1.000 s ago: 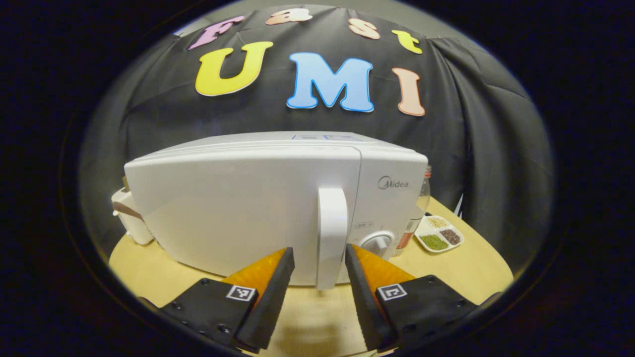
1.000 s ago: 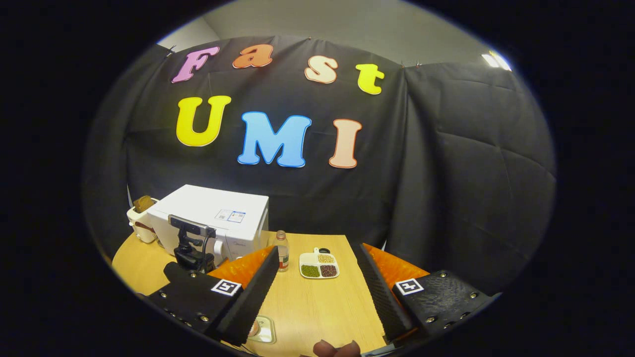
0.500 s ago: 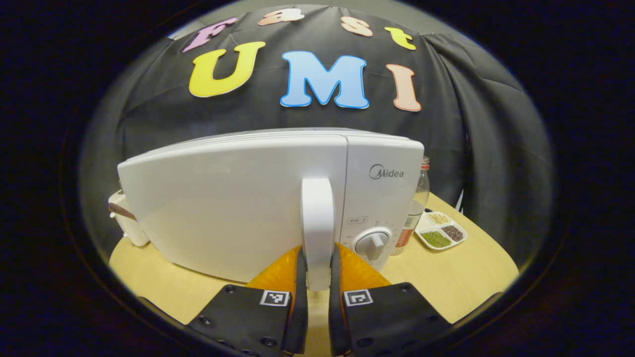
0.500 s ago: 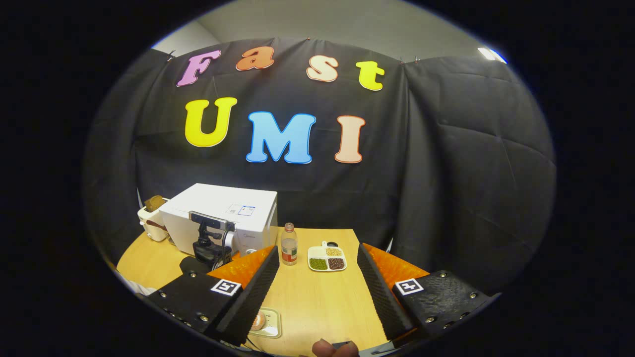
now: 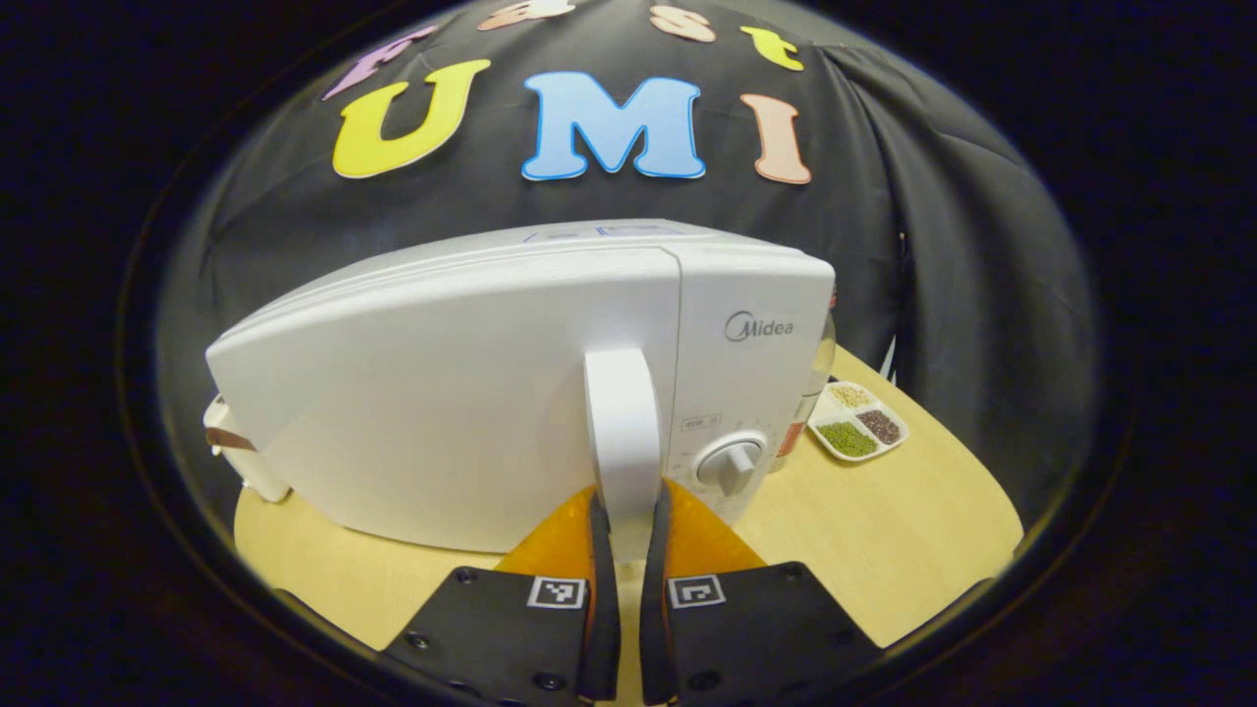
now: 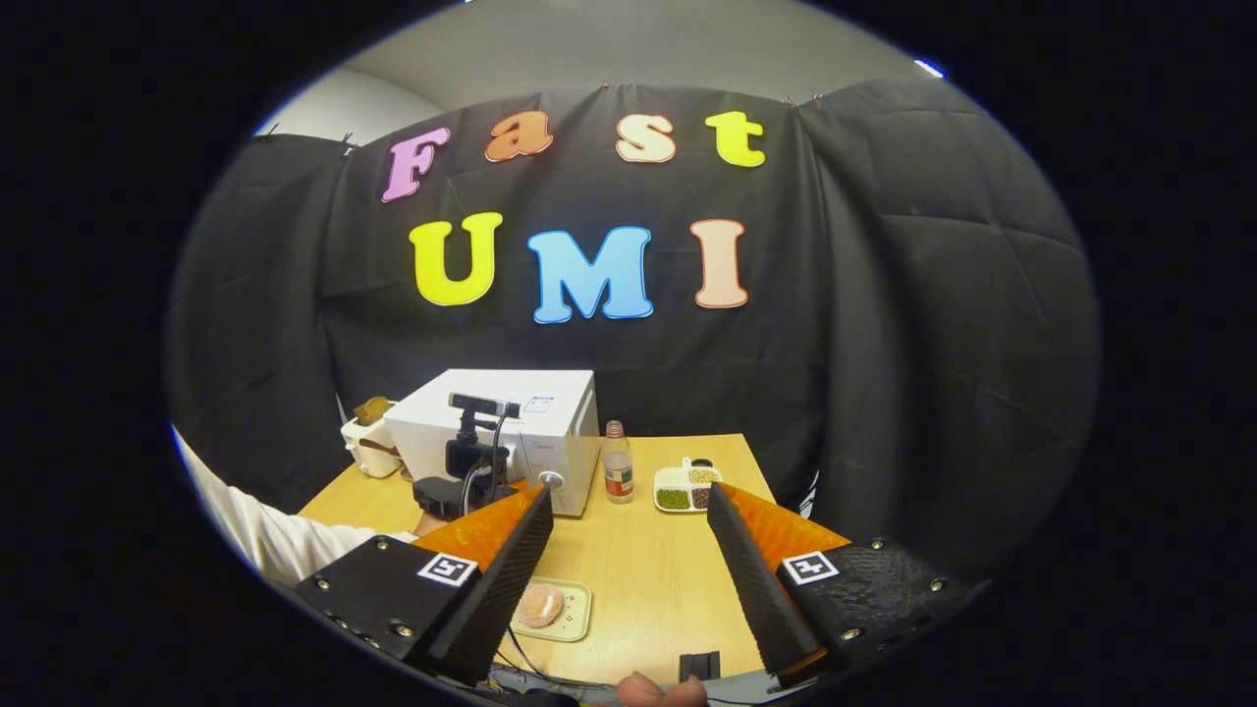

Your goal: Open the microwave oven with the left hand, put the food in, and close the microwave oven.

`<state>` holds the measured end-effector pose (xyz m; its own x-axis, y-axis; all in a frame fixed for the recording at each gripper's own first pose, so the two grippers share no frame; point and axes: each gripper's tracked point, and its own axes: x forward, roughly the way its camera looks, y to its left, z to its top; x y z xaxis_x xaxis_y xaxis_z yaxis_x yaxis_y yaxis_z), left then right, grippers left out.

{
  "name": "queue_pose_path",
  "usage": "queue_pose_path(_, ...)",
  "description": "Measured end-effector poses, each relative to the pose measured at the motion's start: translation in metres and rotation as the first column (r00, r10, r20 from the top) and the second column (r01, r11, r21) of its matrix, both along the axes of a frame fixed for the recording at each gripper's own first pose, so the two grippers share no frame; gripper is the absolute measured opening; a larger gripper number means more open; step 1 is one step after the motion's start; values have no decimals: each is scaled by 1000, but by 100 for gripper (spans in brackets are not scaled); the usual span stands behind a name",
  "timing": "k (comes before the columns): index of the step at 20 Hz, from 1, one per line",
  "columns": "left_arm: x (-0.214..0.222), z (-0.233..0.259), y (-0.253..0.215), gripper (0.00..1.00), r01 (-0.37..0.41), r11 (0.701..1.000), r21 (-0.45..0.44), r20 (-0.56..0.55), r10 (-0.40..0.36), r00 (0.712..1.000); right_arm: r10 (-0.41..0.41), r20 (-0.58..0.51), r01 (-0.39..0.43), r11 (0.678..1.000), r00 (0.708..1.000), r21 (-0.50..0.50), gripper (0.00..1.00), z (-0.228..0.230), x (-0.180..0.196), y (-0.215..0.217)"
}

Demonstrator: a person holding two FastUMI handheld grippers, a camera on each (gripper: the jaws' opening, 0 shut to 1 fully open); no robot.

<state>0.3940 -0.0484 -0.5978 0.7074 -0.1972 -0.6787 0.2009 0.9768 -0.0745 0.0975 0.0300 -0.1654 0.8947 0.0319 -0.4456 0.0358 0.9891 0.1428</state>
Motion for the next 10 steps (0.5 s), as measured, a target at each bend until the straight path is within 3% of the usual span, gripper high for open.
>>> queue_pose_path(4,-58,8,20,17,-75,997,-4,33,75,997,16,-11,-15,998,1000,65,98,-15,-26,-17)
queue_pose_path(10,-177,31,115,14,-166,986,13,8,166,986,84,-30,-82,994,996,66,100,-53,-38,-11)
